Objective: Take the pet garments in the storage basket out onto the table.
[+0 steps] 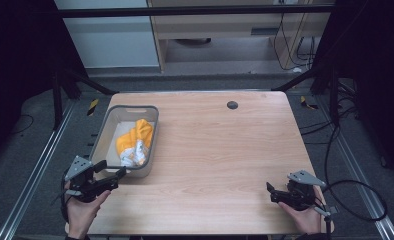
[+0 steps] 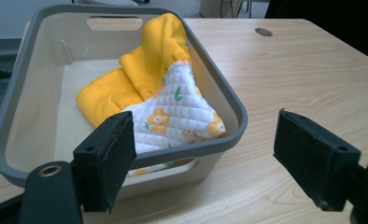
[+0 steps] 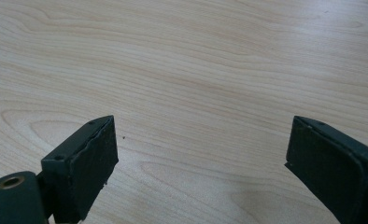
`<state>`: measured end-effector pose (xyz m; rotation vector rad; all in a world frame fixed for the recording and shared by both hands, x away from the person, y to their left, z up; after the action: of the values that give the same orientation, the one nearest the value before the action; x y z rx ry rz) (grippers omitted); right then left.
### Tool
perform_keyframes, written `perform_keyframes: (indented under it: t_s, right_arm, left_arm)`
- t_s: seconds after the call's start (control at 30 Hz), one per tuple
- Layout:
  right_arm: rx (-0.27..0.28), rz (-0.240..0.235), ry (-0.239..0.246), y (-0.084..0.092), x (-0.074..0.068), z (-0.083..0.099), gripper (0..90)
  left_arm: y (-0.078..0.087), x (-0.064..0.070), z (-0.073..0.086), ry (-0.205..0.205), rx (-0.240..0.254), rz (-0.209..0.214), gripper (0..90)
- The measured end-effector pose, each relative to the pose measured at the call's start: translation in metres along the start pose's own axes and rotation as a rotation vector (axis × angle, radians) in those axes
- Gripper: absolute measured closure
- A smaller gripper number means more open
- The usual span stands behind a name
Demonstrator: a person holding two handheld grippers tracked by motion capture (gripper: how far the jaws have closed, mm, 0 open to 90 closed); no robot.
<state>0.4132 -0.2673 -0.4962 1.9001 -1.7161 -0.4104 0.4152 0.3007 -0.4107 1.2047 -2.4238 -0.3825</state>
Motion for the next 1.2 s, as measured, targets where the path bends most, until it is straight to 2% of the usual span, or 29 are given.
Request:
perform_keyframes:
  t_s: [0.6, 0.87, 1.2]
  right_arm:
    - [-0.003, -0.002, 0.002, -0.001, -0.001, 0.0, 8.8]
    - [-0.007, -0.005, -0.001, -0.001, 0.0, 0.0, 8.8]
    - [-0.007, -0.007, -0.003, -0.001, 0.0, 0.0, 8.8]
  left_arm:
    - [-0.012, -0.001, -0.021, -0.015, -0.008, 0.002, 19.7]
    - [-0.024, -0.001, -0.034, -0.028, -0.019, -0.001, 19.7]
    - [-0.035, -0.005, -0.043, -0.013, -0.026, 0.004, 19.5]
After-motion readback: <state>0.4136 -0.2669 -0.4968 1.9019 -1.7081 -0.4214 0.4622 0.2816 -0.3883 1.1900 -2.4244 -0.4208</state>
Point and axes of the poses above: each handheld gripper's, and its own axes: y roughly backward along the jaws, z roughly out of its underside, x roughly to its right, the point moved 1 cm from there along -y, roughly forward along the jaws, and after that the axes turned 12 degrees about z, right-handed, at the moved point
